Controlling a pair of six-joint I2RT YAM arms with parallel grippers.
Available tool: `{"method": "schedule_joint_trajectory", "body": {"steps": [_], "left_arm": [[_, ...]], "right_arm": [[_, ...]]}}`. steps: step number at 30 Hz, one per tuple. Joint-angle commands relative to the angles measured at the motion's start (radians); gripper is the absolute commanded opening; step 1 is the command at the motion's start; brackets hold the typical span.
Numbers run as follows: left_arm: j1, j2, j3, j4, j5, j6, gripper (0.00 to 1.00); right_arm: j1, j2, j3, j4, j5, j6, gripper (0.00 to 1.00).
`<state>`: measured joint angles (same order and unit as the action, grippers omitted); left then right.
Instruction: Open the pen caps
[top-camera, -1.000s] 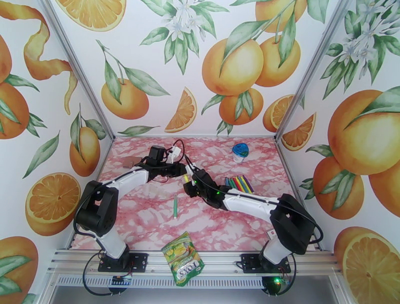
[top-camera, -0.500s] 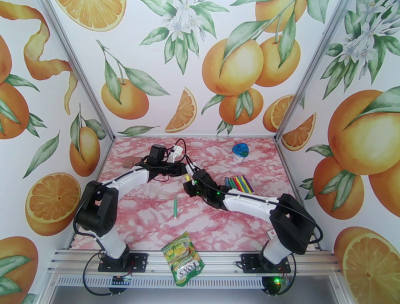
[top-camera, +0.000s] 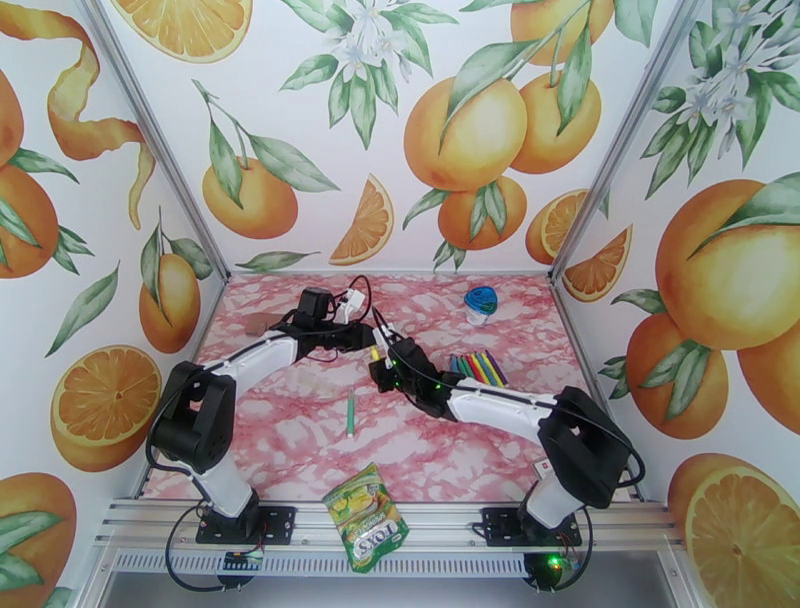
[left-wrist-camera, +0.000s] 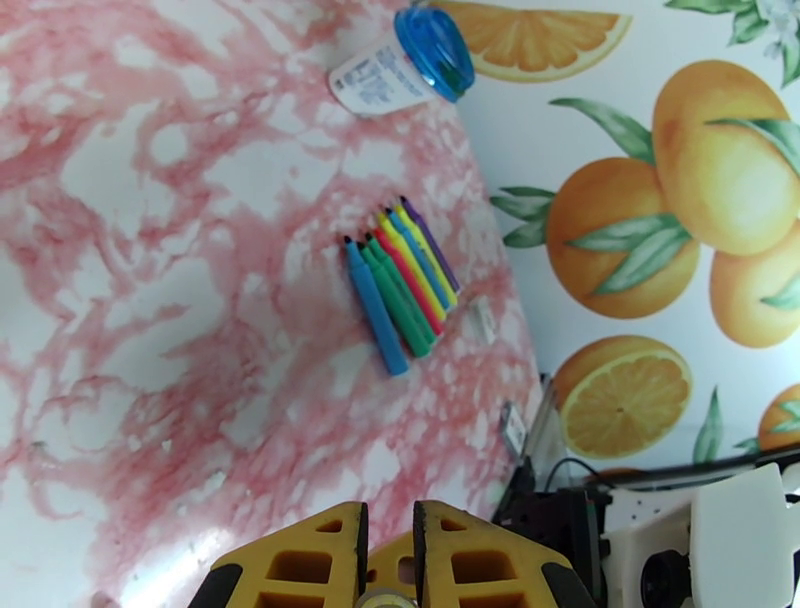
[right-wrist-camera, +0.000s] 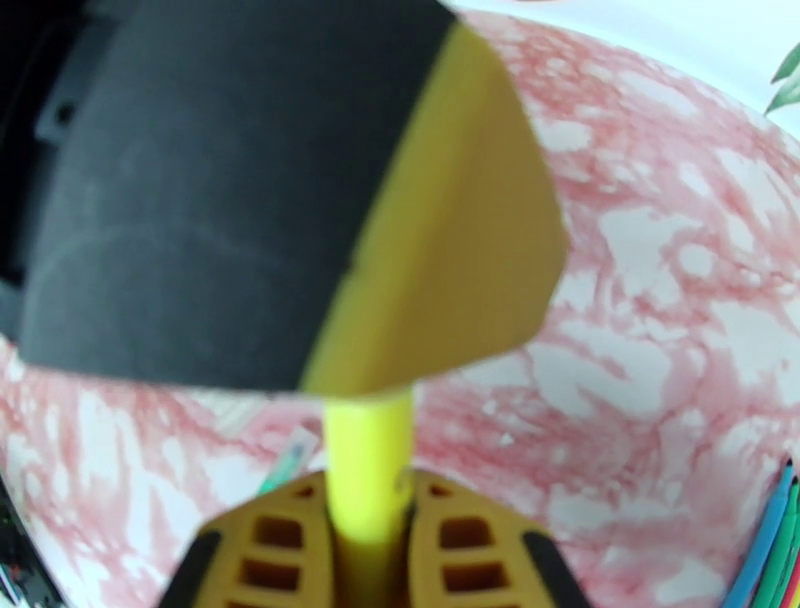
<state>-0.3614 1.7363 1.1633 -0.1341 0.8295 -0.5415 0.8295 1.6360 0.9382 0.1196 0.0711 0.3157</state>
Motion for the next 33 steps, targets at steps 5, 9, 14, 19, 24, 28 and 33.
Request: {"method": "schedule_joint_trajectory", "body": {"steps": [5,9,14,19,24,28,33], "left_arm": [[0.084,-0.002,0.073,0.049,-0.078,-0.068,0.00],[0.113,-0.015,0.073,0.057,-0.108,-0.095,0.00],[0.144,-0.015,0.079,0.099,-0.113,-0.149,0.00],[0.164,-0.019,0.099,0.081,-0.118,-0.143,0.00],[0.177,-0.066,0.153,-0.175,-0.239,0.042,0.00],[0.183,-0.113,0.186,-0.384,-0.393,0.194,0.00],[0.195,-0.154,0.186,-0.552,-0.608,0.307,0.00]], "right_arm": [[0.023,-0.032,-0.053,-0.008,-0.033,-0.055,0.03],[0.032,-0.038,-0.071,0.012,-0.030,-0.063,0.02],[0.041,-0.040,-0.089,0.033,-0.018,-0.077,0.01],[0.042,-0.063,-0.115,0.051,-0.001,-0.078,0.01],[0.036,-0.089,-0.124,0.030,0.060,-0.076,0.02],[0.002,-0.097,-0.124,0.006,0.094,-0.037,0.02],[-0.057,-0.096,-0.113,-0.038,0.119,0.016,0.03]]}}
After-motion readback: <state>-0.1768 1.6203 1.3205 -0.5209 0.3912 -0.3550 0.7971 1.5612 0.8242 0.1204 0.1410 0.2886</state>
